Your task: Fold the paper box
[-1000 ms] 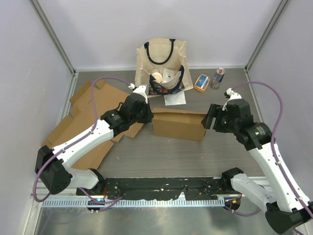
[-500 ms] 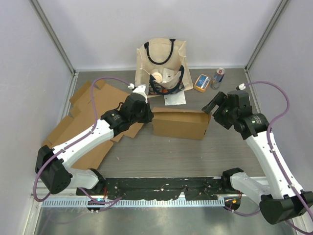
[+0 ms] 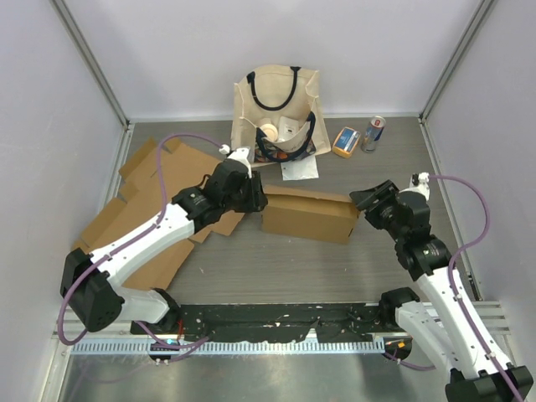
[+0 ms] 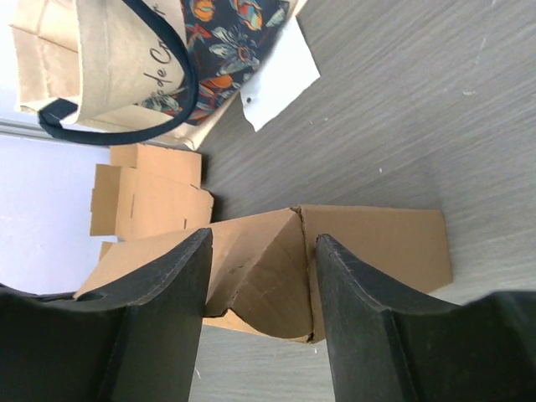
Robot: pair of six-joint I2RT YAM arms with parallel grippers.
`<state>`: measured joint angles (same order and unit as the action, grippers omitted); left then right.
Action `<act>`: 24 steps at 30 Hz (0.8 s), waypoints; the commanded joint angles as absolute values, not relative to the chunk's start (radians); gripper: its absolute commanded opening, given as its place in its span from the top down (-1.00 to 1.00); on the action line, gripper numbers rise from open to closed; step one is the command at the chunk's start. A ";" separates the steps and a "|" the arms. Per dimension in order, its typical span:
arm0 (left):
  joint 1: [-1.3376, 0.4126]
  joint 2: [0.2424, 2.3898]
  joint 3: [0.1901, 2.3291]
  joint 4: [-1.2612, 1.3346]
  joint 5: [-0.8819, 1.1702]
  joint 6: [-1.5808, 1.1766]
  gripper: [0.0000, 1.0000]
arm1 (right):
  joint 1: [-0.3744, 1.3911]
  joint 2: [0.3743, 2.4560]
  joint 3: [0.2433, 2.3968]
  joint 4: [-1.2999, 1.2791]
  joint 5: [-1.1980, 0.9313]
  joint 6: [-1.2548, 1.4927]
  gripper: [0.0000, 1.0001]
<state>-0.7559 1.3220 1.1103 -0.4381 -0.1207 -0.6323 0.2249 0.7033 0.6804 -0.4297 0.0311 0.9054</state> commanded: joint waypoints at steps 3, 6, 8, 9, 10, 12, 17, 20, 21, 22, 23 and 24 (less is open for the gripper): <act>-0.741 1.264 1.129 -0.620 0.026 -0.603 -0.15 | 0.219 0.644 0.531 -0.180 0.026 0.905 -0.08; -0.701 1.201 1.138 -0.649 0.076 -0.609 -0.56 | 0.219 0.621 0.502 -0.151 0.023 0.861 -0.08; -0.579 1.158 1.121 -0.591 0.301 -0.693 -0.99 | 0.221 0.621 0.474 -0.126 0.014 0.835 -0.08; -0.504 1.149 1.114 -0.556 0.371 -0.725 -1.00 | 0.221 0.617 0.460 -0.101 0.014 0.831 -0.08; -0.479 1.146 1.114 -0.499 0.446 -0.751 -1.00 | 0.221 0.612 0.430 -0.089 0.012 0.825 -0.07; -0.448 1.164 1.132 -0.462 0.504 -0.805 -0.99 | 0.222 0.601 0.410 -0.072 0.014 0.816 -0.01; -0.448 1.242 1.149 -0.396 0.532 -0.859 -0.87 | 0.222 0.572 0.371 -0.040 -0.031 0.808 0.04; -0.449 1.284 1.092 -0.293 0.576 -0.897 -0.69 | 0.222 0.574 0.353 -0.022 -0.034 0.810 0.10; -0.451 1.298 1.077 -0.273 0.587 -0.905 -0.66 | 0.222 0.572 0.347 -0.011 -0.038 0.816 0.10; -0.454 1.299 1.051 -0.252 0.591 -0.902 -0.61 | 0.222 0.571 0.339 -0.006 -0.043 0.819 0.11; -0.456 1.299 1.039 -0.250 0.586 -0.899 -0.47 | 0.222 0.571 0.341 -0.006 -0.041 0.821 0.11; -0.457 1.296 1.025 -0.245 0.583 -0.900 -0.37 | 0.222 0.572 0.342 -0.009 -0.040 0.819 0.11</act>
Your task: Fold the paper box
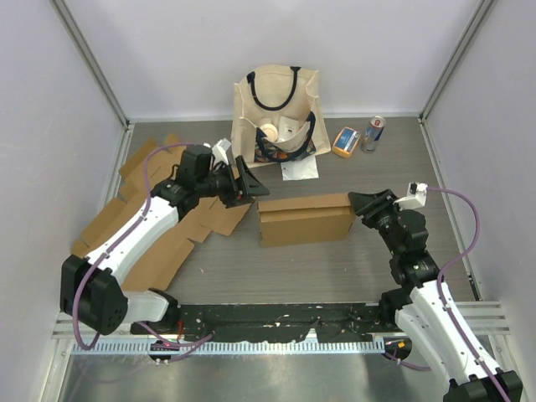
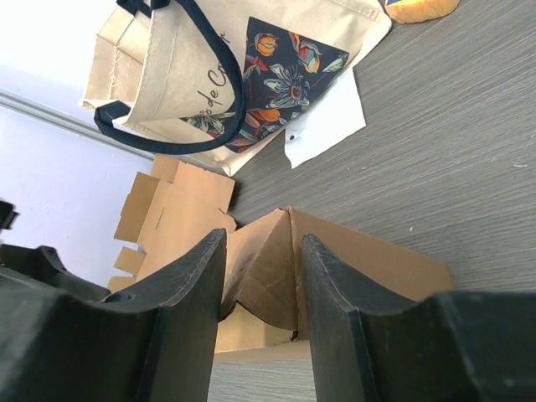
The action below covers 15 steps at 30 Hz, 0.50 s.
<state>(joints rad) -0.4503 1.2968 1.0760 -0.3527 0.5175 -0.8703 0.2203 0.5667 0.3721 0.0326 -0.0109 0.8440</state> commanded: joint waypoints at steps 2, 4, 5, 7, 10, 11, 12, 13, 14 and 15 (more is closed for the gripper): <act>-0.462 1.292 0.990 -0.235 0.586 -0.908 -0.21 | 0.222 0.572 0.351 -0.015 -0.038 0.816 0.11; -0.472 1.276 0.956 -0.215 0.592 -0.919 -0.11 | 0.222 0.571 0.359 -0.026 -0.034 0.815 0.12; -0.485 1.269 0.947 -0.215 0.589 -0.919 -0.07 | 0.222 0.572 0.360 -0.038 -0.031 0.818 0.13; -0.502 1.252 0.907 -0.215 0.554 -0.919 -0.07 | 0.222 0.569 0.348 -0.043 -0.020 0.831 0.19; -0.514 1.255 0.835 -0.196 0.496 -0.916 0.10 | 0.222 0.545 0.284 -0.031 -0.005 0.859 0.31; -0.515 1.264 0.816 -0.186 0.485 -0.919 0.17 | 0.221 0.537 0.263 -0.022 -0.005 0.885 0.32; -0.515 1.273 0.784 -0.170 0.480 -0.919 0.20 | 0.222 0.525 0.236 -0.032 -0.005 0.894 0.35; -0.515 1.279 0.769 -0.160 0.477 -0.922 0.24 | 0.221 0.520 0.229 -0.044 0.029 0.900 0.35; -0.525 1.281 0.753 -0.150 0.474 -0.925 0.29 | 0.222 0.515 0.226 -0.078 0.032 0.899 0.36; -0.526 1.276 0.730 -0.150 0.462 -0.922 0.31 | 0.219 0.505 0.233 -0.096 0.038 0.891 0.36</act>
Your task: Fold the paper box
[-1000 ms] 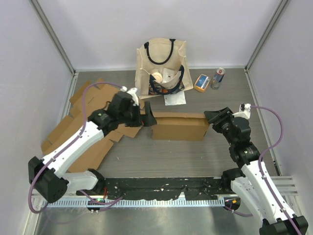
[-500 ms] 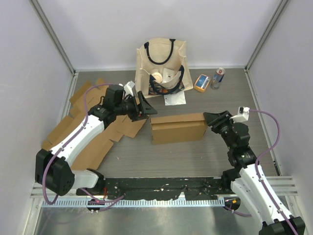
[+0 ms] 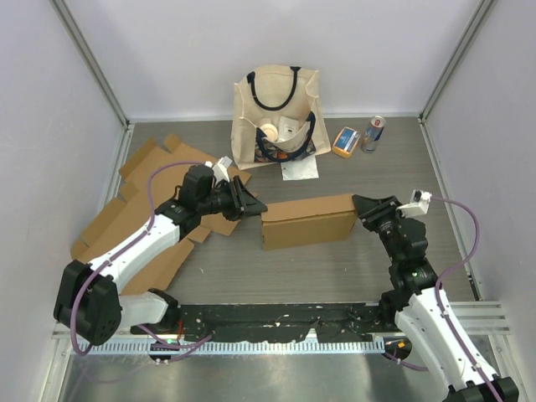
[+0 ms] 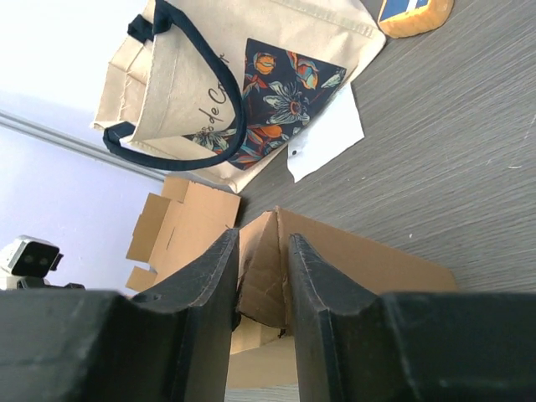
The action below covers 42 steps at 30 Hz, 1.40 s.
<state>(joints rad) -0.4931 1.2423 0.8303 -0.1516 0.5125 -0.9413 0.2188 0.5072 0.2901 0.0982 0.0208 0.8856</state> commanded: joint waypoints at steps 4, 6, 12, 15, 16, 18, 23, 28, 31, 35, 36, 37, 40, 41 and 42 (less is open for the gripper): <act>-0.526 1.230 0.730 -0.199 0.457 -0.881 0.16 | 0.221 0.558 0.366 -0.227 0.014 0.770 0.06; -0.526 1.215 0.790 -0.251 0.479 -0.856 -0.13 | 0.221 0.598 0.481 -0.284 -0.030 0.698 -0.11; -0.528 1.183 0.850 -0.296 0.505 -0.853 -0.57 | 0.219 0.712 0.559 -0.270 -0.141 0.644 -0.24; -0.528 1.181 0.775 -0.252 0.503 -0.874 -0.22 | 0.219 0.706 0.446 -0.189 -0.141 0.672 -0.05; -0.534 1.174 0.752 -0.238 0.505 -0.890 -0.21 | 0.219 0.684 0.408 -0.164 -0.134 0.707 0.00; -0.557 1.154 0.684 -0.209 0.444 -0.893 -0.28 | 0.219 0.623 0.291 -0.077 -0.107 0.739 0.18; -0.663 1.114 0.497 -0.083 0.298 -0.881 -0.11 | 0.219 0.618 0.054 0.210 -0.075 0.888 0.51; -0.675 1.078 0.517 -0.144 0.270 -0.842 -0.46 | 0.218 0.626 0.153 0.082 -0.054 0.801 0.52; -0.675 1.048 0.636 -0.233 0.297 -0.842 -0.78 | 0.219 0.615 0.248 0.013 -0.055 0.770 0.47; -0.681 1.034 0.692 -0.230 0.383 -0.851 -0.79 | 0.219 0.661 0.284 0.024 -0.084 0.758 0.46; -0.683 1.022 0.683 -0.224 0.383 -0.853 -0.76 | 0.219 0.667 0.273 0.034 -0.083 0.762 0.46; -0.686 1.014 0.667 -0.216 0.385 -0.856 -0.63 | 0.219 0.673 0.265 0.053 -0.083 0.770 0.46; -0.693 0.988 0.554 -0.128 0.393 -0.900 -0.41 | 0.219 0.678 0.218 0.075 -0.077 0.801 0.46; -0.699 0.985 0.482 -0.071 0.384 -0.913 -0.33 | 0.219 0.672 0.204 0.081 -0.074 0.811 0.46; -0.703 0.988 0.445 -0.052 0.349 -0.925 -0.23 | 0.219 0.655 0.181 0.081 -0.058 0.819 0.46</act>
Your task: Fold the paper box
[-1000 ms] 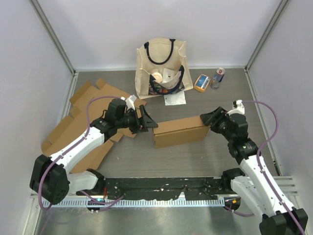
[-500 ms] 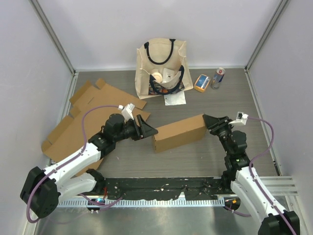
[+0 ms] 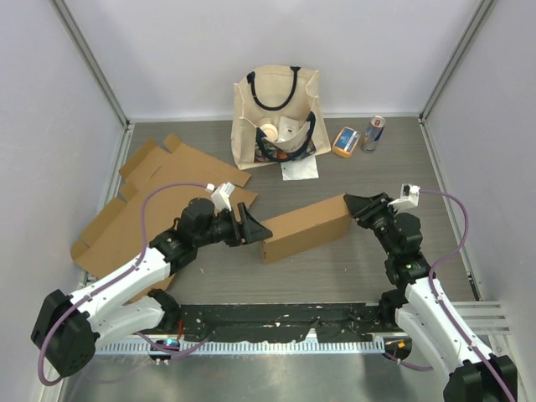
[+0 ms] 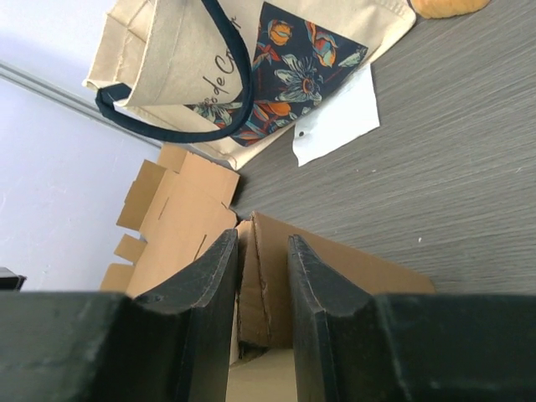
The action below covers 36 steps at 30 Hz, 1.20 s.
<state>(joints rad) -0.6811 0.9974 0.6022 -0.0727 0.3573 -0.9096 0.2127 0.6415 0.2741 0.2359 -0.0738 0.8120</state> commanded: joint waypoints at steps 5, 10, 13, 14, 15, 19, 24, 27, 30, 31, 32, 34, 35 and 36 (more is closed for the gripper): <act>-0.703 1.065 0.299 0.038 0.322 -0.963 0.38 | 0.219 0.601 0.202 -0.041 0.027 0.813 0.46; -0.767 1.013 0.354 0.003 0.258 -0.904 0.51 | 0.218 0.578 0.258 -0.126 0.074 0.802 0.46; -0.834 1.029 0.455 0.003 0.178 -0.832 0.51 | 0.215 0.613 0.311 -0.117 0.049 0.773 0.40; -0.856 1.078 0.487 0.003 0.154 -0.807 0.51 | 0.216 0.621 0.333 -0.100 0.040 0.759 0.37; -0.892 1.104 0.523 0.003 0.134 -0.752 0.50 | 0.216 0.629 0.339 -0.072 0.017 0.727 0.33; -0.927 1.282 0.702 0.064 0.089 -0.658 0.49 | 0.190 0.689 0.397 0.032 -0.043 0.670 0.28; -0.963 1.465 0.874 0.055 0.057 -0.551 0.53 | 0.138 0.719 0.460 0.007 -0.058 0.608 -0.23; -1.043 1.489 0.849 0.052 0.009 -0.551 0.54 | 0.117 0.668 0.511 -0.227 0.046 0.614 -0.54; -1.129 1.500 0.777 0.092 -0.029 -0.613 0.53 | 0.113 0.559 0.567 -0.490 0.116 0.702 -0.68; -1.149 1.487 0.759 0.109 -0.038 -0.629 0.50 | 0.114 0.531 0.586 -0.546 0.124 0.724 -0.72; -1.175 1.471 0.747 0.100 -0.044 -0.661 0.46 | 0.114 0.502 0.636 -0.601 0.132 0.745 -0.79; -1.186 1.387 0.712 0.051 -0.051 -0.695 0.08 | 0.112 0.485 0.737 -0.753 0.164 0.738 -0.83; -1.186 1.347 0.706 0.028 -0.048 -0.730 -0.45 | 0.112 0.501 0.771 -0.805 0.178 0.726 -0.86; -1.184 1.312 0.718 -0.044 -0.041 -0.744 -0.63 | 0.112 0.573 0.800 -0.893 0.181 0.712 -0.87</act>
